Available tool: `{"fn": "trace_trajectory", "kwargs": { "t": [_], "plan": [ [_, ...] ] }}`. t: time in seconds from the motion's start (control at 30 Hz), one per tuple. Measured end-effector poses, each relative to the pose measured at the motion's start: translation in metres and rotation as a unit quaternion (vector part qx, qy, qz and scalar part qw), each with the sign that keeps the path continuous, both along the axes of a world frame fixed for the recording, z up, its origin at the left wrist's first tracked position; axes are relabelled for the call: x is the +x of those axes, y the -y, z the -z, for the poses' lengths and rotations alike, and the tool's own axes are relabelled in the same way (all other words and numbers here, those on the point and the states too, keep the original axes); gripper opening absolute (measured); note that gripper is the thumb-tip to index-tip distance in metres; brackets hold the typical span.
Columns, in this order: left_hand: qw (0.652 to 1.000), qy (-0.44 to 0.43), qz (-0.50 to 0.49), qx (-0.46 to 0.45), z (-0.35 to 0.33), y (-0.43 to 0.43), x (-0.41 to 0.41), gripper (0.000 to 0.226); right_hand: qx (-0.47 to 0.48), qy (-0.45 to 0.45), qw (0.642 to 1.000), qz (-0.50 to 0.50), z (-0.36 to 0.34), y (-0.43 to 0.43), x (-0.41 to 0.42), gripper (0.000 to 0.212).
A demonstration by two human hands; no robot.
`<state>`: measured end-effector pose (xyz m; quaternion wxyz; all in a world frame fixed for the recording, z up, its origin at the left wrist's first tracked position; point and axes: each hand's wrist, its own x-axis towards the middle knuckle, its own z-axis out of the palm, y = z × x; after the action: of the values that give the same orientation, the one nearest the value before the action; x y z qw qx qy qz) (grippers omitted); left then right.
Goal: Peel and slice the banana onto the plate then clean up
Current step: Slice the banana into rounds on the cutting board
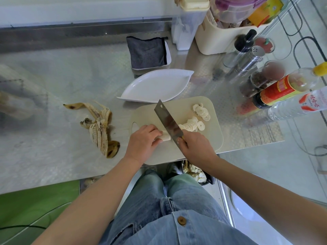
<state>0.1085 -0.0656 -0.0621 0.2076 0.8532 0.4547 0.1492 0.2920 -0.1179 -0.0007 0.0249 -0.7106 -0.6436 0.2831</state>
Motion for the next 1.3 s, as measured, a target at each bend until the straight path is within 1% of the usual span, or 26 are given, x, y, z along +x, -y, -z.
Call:
{"fn": "trace_trajectory", "kwargs": {
  "t": [0.37, 0.6, 0.83, 0.9, 1.0, 1.07, 1.2, 1.3],
  "plan": [
    [1.0, -0.012, 0.0, 0.002, 0.001, 0.0, 0.0, 0.024, -0.034, 0.019, 0.999, -0.021, -0.013, 0.005, -0.003, 0.014],
    [1.0, -0.004, 0.002, 0.005, 0.003, 0.0, 0.0, 0.021, -0.04, 0.03, 0.999, -0.015, 0.002, 0.004, -0.011, 0.018],
    [1.0, -0.006, 0.003, 0.007, 0.003, 0.0, 0.0, 0.023, -0.045, 0.028, 0.999, -0.008, 0.014, 0.0, -0.018, 0.02],
    [1.0, -0.008, 0.001, 0.002, 0.003, 0.001, -0.001, 0.026, -0.037, 0.024, 0.999, -0.008, 0.013, -0.001, -0.017, 0.019],
    [1.0, -0.011, -0.01, -0.005, 0.002, 0.003, -0.006, 0.038, -0.022, 0.019, 1.0, -0.004, 0.006, -0.001, -0.01, 0.018],
    [1.0, -0.012, -0.016, -0.006, 0.002, 0.004, -0.009, 0.041, -0.012, 0.014, 1.0, -0.001, 0.0, 0.0, -0.005, 0.018],
    [1.0, -0.009, -0.021, -0.007, 0.003, 0.006, -0.011, 0.031, -0.007, 0.006, 1.0, -0.008, -0.01, 0.005, 0.0, 0.019],
    [1.0, -0.009, -0.027, -0.01, 0.003, 0.007, -0.01, 0.029, -0.015, 0.008, 1.0, -0.022, -0.013, 0.007, -0.001, 0.018]
  ]
}}
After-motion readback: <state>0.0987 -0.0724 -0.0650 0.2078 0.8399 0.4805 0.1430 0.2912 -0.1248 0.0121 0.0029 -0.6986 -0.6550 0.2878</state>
